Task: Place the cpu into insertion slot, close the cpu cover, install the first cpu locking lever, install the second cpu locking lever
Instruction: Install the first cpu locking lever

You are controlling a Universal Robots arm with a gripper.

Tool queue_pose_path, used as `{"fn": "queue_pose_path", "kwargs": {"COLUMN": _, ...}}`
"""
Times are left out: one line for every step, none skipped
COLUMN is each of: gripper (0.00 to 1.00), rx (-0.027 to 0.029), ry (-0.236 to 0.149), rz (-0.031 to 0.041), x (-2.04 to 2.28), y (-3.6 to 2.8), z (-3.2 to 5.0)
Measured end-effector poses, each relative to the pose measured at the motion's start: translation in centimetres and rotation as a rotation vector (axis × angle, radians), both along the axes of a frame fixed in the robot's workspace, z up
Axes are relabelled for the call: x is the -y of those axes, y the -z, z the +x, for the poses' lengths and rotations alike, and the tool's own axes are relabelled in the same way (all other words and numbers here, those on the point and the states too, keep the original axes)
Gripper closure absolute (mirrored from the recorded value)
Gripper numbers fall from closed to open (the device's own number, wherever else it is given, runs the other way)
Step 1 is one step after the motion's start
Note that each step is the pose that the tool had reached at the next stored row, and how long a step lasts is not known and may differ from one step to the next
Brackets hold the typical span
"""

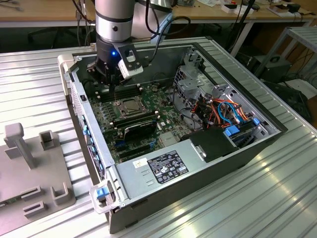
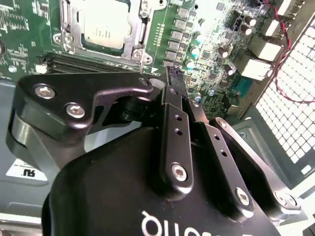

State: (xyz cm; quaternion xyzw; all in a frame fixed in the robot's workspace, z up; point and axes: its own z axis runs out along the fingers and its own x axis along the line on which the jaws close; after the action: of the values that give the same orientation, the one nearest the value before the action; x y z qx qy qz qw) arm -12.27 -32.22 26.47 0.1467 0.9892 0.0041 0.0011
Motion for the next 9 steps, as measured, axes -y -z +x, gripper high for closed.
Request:
{"fn": "queue_pose_path", "kwargs": {"gripper": 0.89, "rx": -0.0001, "ry": -0.017, "rz": 0.0000, "x": -0.40, "y": 0.01, "z": 0.04}}
{"fn": "queue_pose_path", "kwargs": {"gripper": 0.89, "rx": -0.0001, "ry": -0.019, "rz": 0.0000, "x": -0.49, "y": 0.02, "z": 0.06}}
{"fn": "queue_pose_path", "kwargs": {"gripper": 0.89, "rx": -0.0001, "ry": -0.021, "rz": 0.0000, "x": -0.60, "y": 0.03, "z": 0.08}}
{"fn": "queue_pose_path", "kwargs": {"gripper": 0.89, "rx": 0.0000, "ry": -0.023, "rz": 0.0001, "x": -0.72, "y": 0.04, "z": 0.14}}
{"fn": "queue_pose_path", "kwargs": {"gripper": 0.89, "rx": -0.0002, "ry": -0.024, "rz": 0.0000, "x": -0.84, "y": 0.04, "z": 0.27}}
{"fn": "queue_pose_path", "kwargs": {"gripper": 0.89, "rx": -0.0005, "ry": -0.024, "rz": -0.0001, "x": -0.93, "y": 0.05, "z": 0.50}}
{"fn": "queue_pose_path", "kwargs": {"gripper": 0.89, "rx": -0.0007, "ry": -0.025, "rz": -0.0001, "x": -0.98, "y": 0.06, "z": 0.69}}
{"fn": "queue_pose_path", "kwargs": {"gripper": 0.89, "rx": -0.0010, "ry": -0.025, "rz": -0.0001, "x": -1.01, "y": 0.06, "z": 0.89}}
{"fn": "queue_pose_path", "kwargs": {"gripper": 0.89, "rx": -0.0012, "ry": -0.026, "rz": 0.0000, "x": -1.04, "y": 0.08, "z": 1.06}}
